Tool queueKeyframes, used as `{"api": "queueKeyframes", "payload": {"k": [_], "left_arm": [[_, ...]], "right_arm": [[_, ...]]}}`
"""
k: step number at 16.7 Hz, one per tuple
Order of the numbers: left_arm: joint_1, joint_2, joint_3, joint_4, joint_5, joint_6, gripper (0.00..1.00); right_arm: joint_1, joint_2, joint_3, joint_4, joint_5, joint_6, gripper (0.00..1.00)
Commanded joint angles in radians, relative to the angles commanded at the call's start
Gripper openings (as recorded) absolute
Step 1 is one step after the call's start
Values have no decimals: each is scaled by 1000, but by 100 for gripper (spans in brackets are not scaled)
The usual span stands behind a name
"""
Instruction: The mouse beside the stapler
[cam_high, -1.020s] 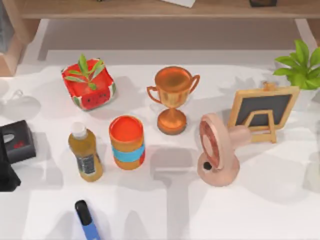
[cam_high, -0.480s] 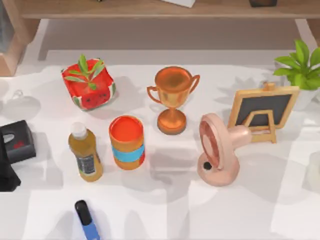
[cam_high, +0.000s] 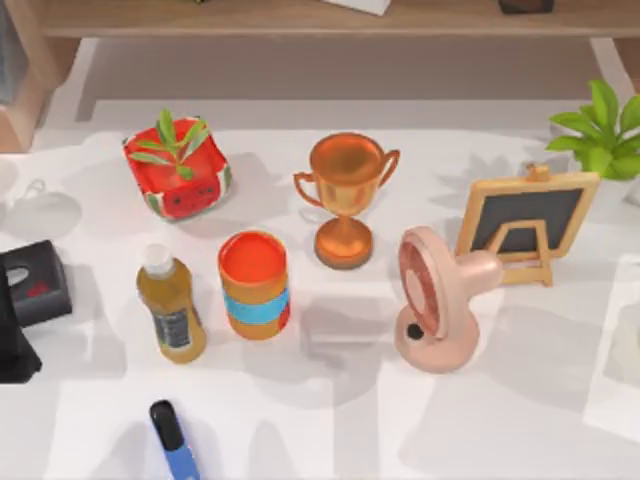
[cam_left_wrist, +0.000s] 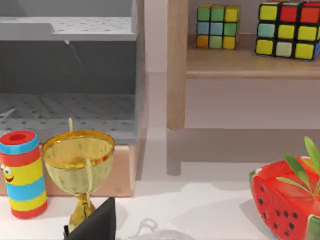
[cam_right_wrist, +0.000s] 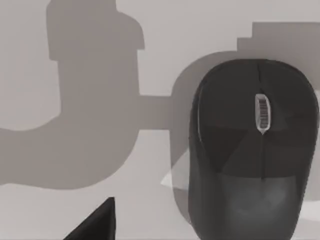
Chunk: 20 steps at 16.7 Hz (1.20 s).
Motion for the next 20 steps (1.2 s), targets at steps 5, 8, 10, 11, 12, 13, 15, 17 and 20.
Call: {"api": "queueKeyframes", "payload": {"k": [5,8,10,11,12,13,15,17,20], "left_arm": [[0,0,0,0,0,0,100],[0,0,0,0,0,0,100],[0,0,0,0,0,0,100],[0,0,0,0,0,0,100],[0,0,0,0,0,0,100],[0,0,0,0,0,0,100],[0,0,0,0,0,0,100],[0,0,0,0,0,0,100],[0,0,0,0,0,0,100]], "right_arm": [[-1,-4,-11,7,0,0,100],[-1,-17,-52,35,-1,-2,100],[0,-21,-84,62,-1,-2,100],[1,-21,-98,76,-1,-1,100],[2,-19,-110,91,-1,0,100],[3,-16,-119,104,0,1,100],[4,-7,-129,123,0,4,100],[4,-6,-129,124,0,4,100],[4,-6,-129,124,0,4,92]]}}
